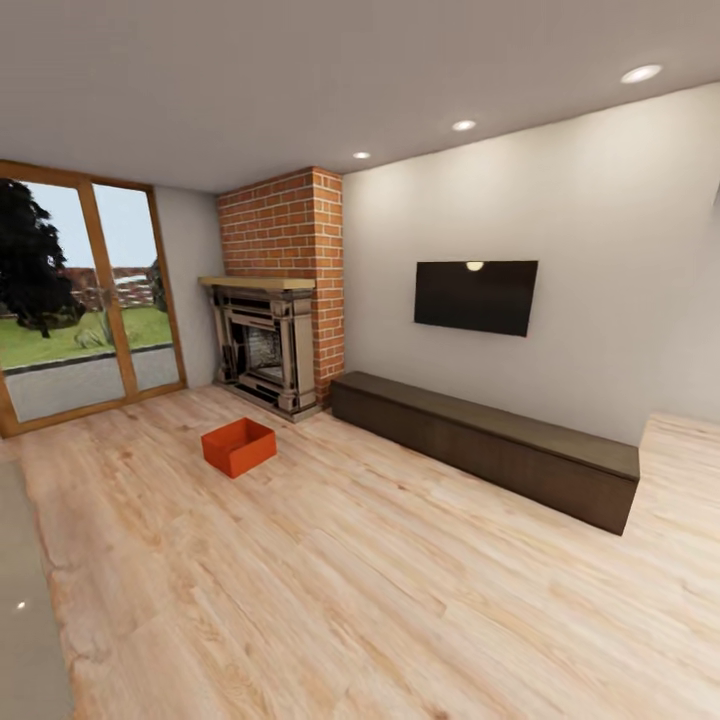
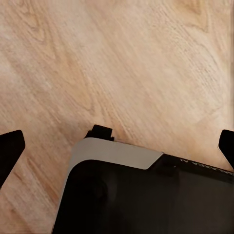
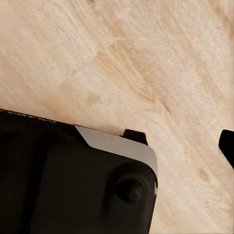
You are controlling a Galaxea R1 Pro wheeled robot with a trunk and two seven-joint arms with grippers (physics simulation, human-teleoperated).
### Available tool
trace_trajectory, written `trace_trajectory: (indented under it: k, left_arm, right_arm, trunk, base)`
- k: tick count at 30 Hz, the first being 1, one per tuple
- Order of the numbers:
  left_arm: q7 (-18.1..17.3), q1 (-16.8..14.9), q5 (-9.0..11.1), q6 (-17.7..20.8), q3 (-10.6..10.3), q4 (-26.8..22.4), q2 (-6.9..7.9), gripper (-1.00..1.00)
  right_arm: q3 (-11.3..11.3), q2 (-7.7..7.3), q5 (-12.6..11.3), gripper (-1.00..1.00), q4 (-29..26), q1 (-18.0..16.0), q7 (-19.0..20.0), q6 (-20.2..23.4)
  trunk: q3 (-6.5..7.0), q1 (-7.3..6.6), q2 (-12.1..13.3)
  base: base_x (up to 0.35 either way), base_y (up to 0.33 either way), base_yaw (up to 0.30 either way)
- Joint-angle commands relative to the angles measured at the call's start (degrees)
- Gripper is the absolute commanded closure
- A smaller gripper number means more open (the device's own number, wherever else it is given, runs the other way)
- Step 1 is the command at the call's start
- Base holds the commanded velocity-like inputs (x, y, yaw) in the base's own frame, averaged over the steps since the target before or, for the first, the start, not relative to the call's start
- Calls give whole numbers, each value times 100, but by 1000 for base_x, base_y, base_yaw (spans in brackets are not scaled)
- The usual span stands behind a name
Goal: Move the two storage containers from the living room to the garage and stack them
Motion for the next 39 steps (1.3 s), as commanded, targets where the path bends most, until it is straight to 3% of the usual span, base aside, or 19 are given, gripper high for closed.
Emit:
trace_trajectory:
  k: [1,15,39]
  left_arm:
    - [17,-6,40,-18,-36,4,-2,-100]
    - [17,-4,39,9,-36,4,-2,-100]
    - [17,-4,38,-12,-36,4,-8,-100]
  right_arm:
    - [45,4,-23,-100,18,-8,-22,-33]
    - [36,-1,-27,-100,18,-8,-30,-62]
    - [44,11,-32,-100,18,-8,-71,-42]
  trunk:
    - [-8,4,-4]
    - [-8,4,-4]
    - [-8,4,-4]
  base:
    - [322,0,0]
    - [322,0,104]
    - [322,0,4]
